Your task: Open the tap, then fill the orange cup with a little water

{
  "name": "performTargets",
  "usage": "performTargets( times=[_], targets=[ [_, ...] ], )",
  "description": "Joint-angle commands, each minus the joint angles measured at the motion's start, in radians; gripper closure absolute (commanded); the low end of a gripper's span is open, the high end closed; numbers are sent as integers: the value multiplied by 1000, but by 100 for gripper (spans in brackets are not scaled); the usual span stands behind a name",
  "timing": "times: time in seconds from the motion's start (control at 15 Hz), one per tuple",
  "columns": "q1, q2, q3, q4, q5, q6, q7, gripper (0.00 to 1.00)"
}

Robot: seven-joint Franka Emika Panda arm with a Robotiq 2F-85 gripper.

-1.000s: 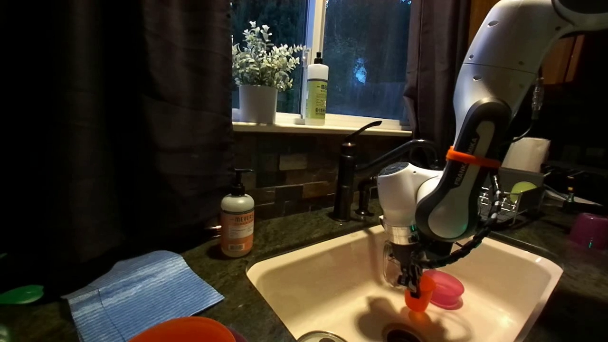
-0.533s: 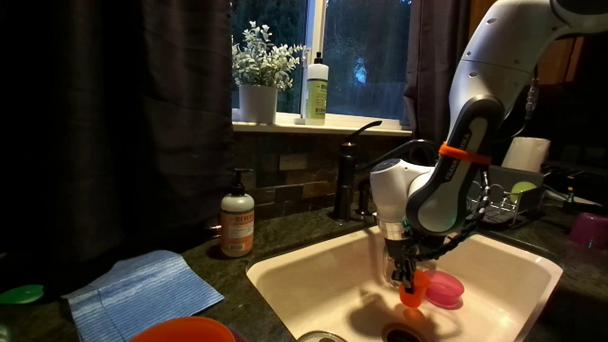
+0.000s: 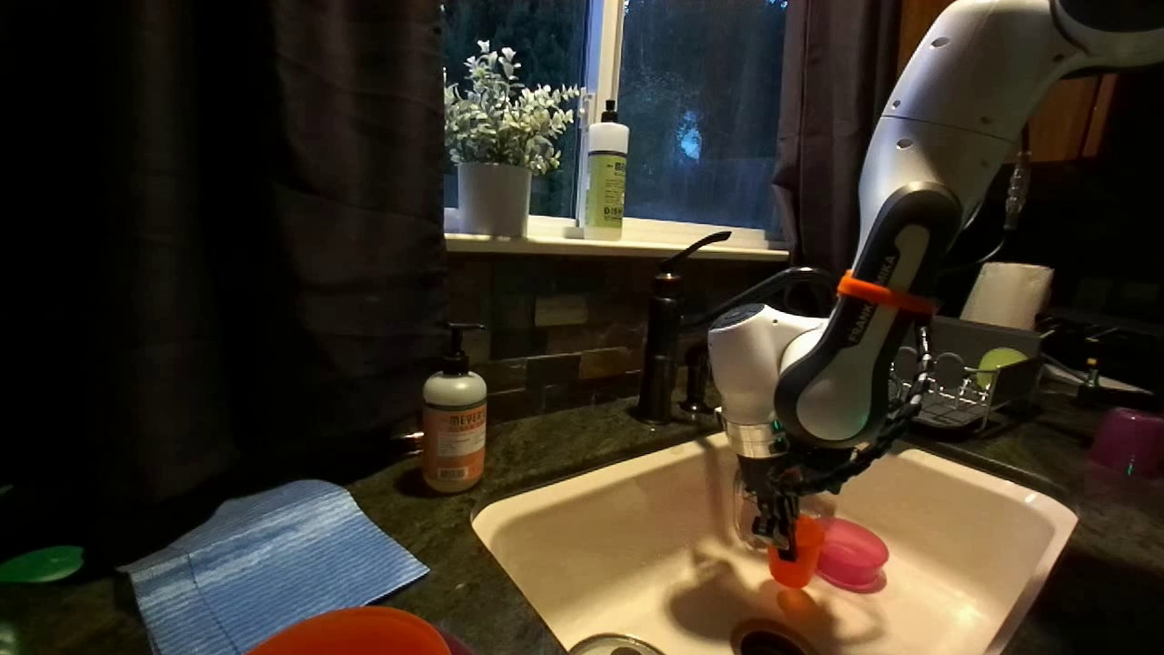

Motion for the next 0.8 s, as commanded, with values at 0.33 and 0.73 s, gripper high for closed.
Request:
performTargets(
  times=[0.33, 0.73],
  targets=[
    [-14, 10, 11, 16, -28, -45, -14, 99],
    [-7, 11, 4, 20, -69, -38, -10, 99]
  ],
)
